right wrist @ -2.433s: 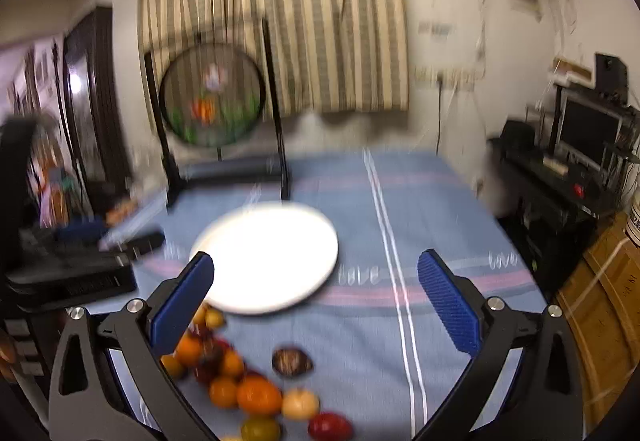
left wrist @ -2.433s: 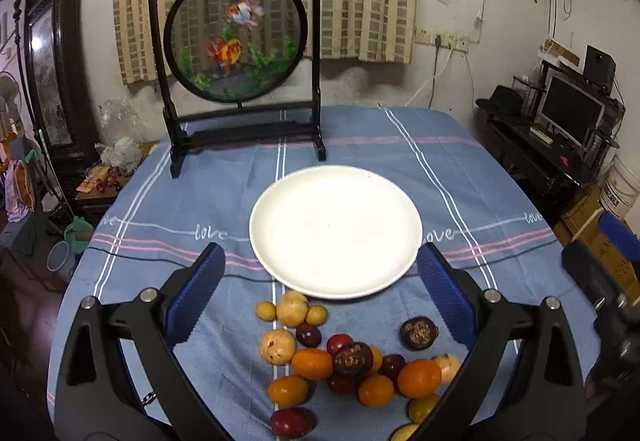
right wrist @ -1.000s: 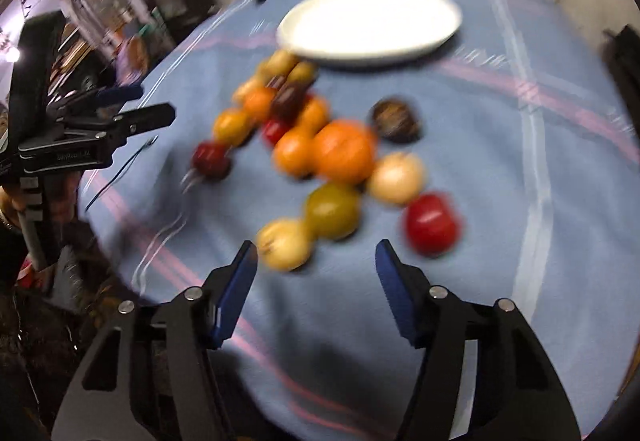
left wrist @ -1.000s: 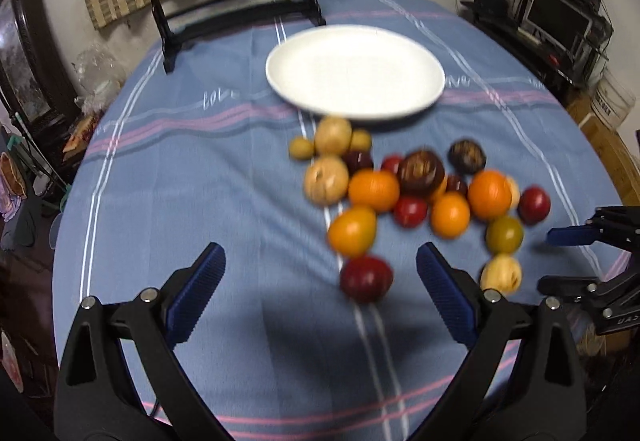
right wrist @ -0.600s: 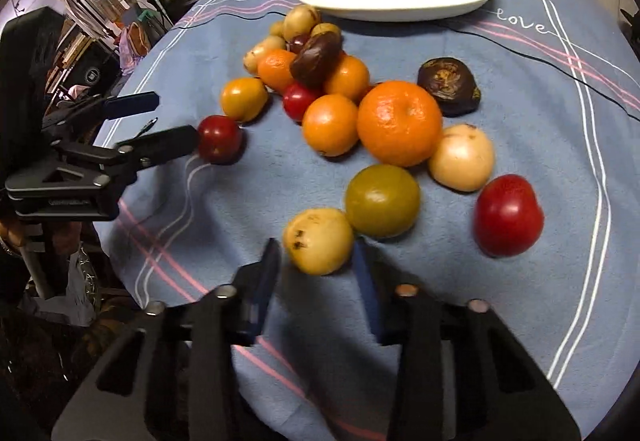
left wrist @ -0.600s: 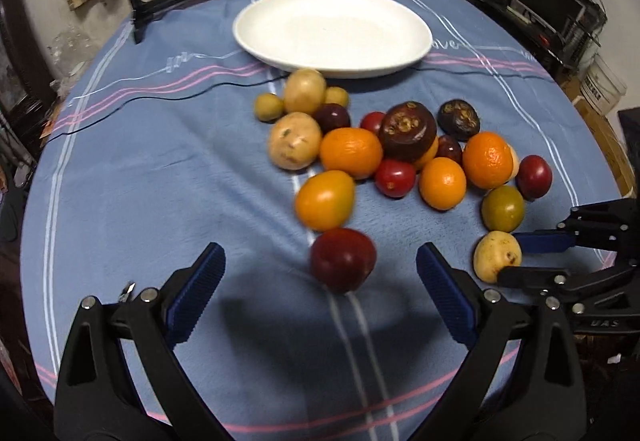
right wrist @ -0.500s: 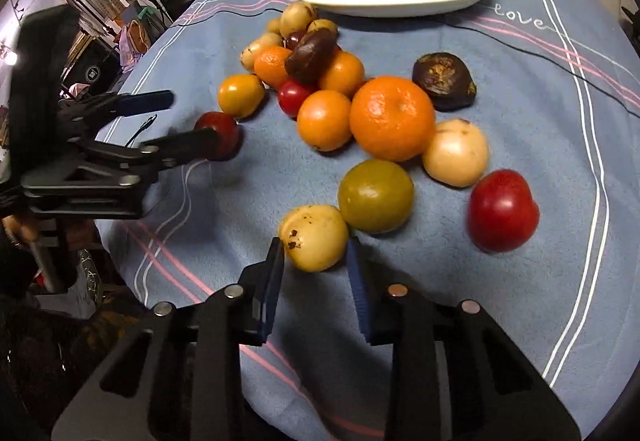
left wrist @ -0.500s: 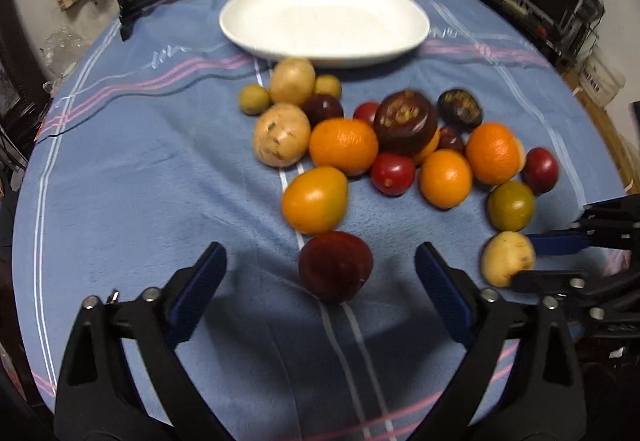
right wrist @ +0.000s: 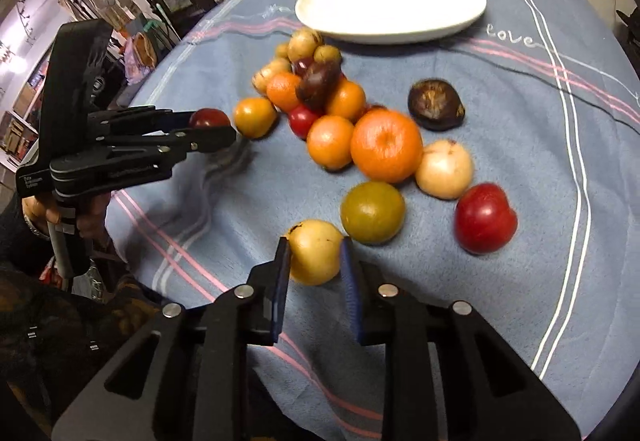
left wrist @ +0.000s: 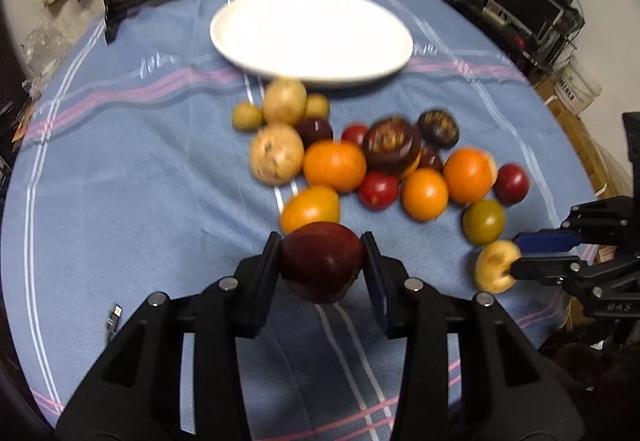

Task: Organize fruits
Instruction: 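Grasp a dark red plum with the left gripper while the right grasps a pale yellow apricot, then carry both fruits over the white plate and open both grippers to release them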

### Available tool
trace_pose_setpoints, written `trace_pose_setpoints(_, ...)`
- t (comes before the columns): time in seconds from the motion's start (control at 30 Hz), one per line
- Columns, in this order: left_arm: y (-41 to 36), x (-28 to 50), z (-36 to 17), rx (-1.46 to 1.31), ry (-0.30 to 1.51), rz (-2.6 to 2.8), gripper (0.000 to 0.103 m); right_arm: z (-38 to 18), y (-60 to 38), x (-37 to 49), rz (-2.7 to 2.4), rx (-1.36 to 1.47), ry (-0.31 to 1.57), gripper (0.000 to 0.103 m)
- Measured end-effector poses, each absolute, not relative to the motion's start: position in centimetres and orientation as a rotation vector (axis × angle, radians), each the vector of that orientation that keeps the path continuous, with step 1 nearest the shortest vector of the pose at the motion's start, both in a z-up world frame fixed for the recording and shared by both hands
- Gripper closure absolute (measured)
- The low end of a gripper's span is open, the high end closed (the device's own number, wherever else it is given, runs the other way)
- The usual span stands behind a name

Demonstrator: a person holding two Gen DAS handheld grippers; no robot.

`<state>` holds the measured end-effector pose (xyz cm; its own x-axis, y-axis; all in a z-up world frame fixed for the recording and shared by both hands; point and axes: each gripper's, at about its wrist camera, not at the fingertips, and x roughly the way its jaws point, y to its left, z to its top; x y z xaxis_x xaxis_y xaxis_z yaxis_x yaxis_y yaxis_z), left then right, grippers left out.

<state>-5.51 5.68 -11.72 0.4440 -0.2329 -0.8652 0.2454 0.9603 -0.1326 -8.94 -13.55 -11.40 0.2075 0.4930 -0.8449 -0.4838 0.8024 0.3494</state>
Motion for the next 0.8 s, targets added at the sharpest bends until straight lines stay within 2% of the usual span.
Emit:
trace_pose_setpoints(0.03, 6.1, -5.3, -11.3, 0.008, 1.061, -0.294, 0.062, -11.2, -13.5, -8.7, 0.696, 0.011, 1.180, 0.098)
trace_pose_setpoints(0.13, 6.5, -4.7, -10.4, 0.010, 1.043, -0.286, 0.062, -12.0, -13.5, -8.3, 0.681, -0.040, 1.231, 0.098)
trace_pose_setpoints(0.2, 6.6, -4.8, -10.4, 0.004, 1.042, -0.282, 0.062, -12.1, -14.2, -8.2, 0.684, 0.023, 1.266, 0.095)
trace_pose_setpoints(0.27, 7.0, -4.8, -10.3, -0.009, 1.046, -0.283, 0.062, -11.9, -14.8, -8.5, 0.690, 0.049, 1.294, 0.073)
trace_pose_setpoints(0.3, 7.3, -4.8, -10.4, -0.011, 1.050, -0.285, 0.062, -11.7, -15.3, -8.8, 0.655, 0.052, 1.285, 0.037)
trace_pose_setpoints(0.33, 7.3, -4.8, -10.7, -0.012, 1.055, -0.283, 0.062, -11.6, -15.6, -8.9, 0.638, 0.076, 1.269, 0.021)
trace_pose_setpoints(0.4, 7.2, -4.8, -11.1, -0.009, 1.066, -0.287, 0.062, -11.8, -16.1, -8.8, 0.632, 0.150, 1.280, 0.021)
trace_pose_setpoints(0.57, 6.8, -4.9, -11.7, 0.005, 1.082, -0.309, 0.062, -13.1, -14.1, -9.0, 0.620, 0.076, 1.291, 0.023)
trace_pose_setpoints(0.67, 6.8, -5.0, -11.6, 0.011, 1.085, -0.319, 0.062, -14.3, -12.1, -9.2, 0.602, 0.021, 1.295, 0.036)
trace_pose_setpoints(0.7, 6.8, -5.0, -11.6, 0.012, 1.085, -0.326, 0.062, -15.1, -11.7, -8.9, 0.587, 0.028, 1.313, 0.045)
trace_pose_setpoints(0.77, 6.8, -5.0, -11.5, 0.019, 1.085, -0.335, 0.062, -15.2, -11.6, -8.8, 0.577, 0.060, 1.282, 0.055)
trace_pose_setpoints(0.8, 6.7, -5.1, -11.4, 0.023, 1.084, -0.341, 0.062, -15.0, -11.5, -8.8, 0.580, 0.065, 1.281, 0.066)
